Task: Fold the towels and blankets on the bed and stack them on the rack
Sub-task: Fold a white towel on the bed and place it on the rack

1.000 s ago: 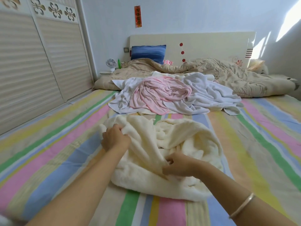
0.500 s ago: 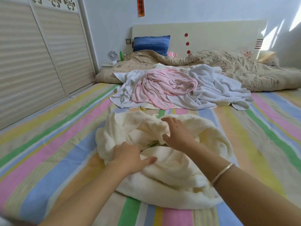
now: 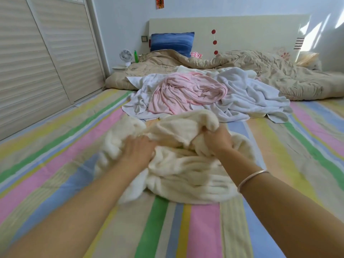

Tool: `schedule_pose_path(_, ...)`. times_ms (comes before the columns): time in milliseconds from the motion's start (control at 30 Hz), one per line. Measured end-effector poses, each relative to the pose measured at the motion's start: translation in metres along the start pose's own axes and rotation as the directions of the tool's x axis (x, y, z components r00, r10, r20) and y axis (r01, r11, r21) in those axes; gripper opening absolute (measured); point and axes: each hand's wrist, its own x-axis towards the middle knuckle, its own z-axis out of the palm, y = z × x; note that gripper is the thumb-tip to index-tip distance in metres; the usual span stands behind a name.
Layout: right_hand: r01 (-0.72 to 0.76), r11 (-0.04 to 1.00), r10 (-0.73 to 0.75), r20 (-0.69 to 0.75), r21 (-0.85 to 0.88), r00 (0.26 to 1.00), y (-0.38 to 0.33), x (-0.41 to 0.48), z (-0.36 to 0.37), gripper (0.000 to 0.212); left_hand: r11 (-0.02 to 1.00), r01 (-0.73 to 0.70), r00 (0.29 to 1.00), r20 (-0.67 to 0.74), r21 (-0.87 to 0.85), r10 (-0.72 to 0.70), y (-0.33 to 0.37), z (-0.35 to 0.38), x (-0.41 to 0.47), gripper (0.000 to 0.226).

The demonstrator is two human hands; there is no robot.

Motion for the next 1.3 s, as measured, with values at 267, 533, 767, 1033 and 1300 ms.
schedule_pose_path(267, -0.344, 0.769, 0.501, -0.174, 0.538, 0.848, 0.088, 0.003, -0.126, 0.101, 0.943, 0.313, 0.941, 0.098, 0.114, -0.324, -0.033, 0.008, 0.01, 0.068)
schedule_pose_path(533, -0.453, 0.795, 0.48, 0.039, 0.403, 0.876, 0.13, -0.068, -0.135, 0.062, 0.867, -0.237, 0.963, -0.227, -0.439, 0.148, 0.193, -0.012, -0.016, 0.058)
schedule_pose_path(767, -0.159, 0.962, 0.107, -0.228, -0.223, 0.968, 0.172, -0.057, -0.164, 0.06, 0.788, -0.179, 0.926, -0.371, -0.589, -0.067, 0.236, -0.023, 0.016, 0.032)
schedule_pose_path(1033, 0.007, 0.878, -0.097, -0.165, -0.479, 0.982, 0.216, 0.044, -0.202, 0.054, 0.946, 0.034, 0.998, 0.061, -0.322, -0.015, 0.245, -0.036, 0.111, 0.056)
schedule_pose_path(1300, 0.351, 0.609, -0.215, 0.278, -0.711, 0.936, 0.222, 0.069, -0.214, 0.09, 0.78, -0.141, 0.97, 0.073, -0.609, 0.232, 0.28, -0.057, 0.065, 0.023)
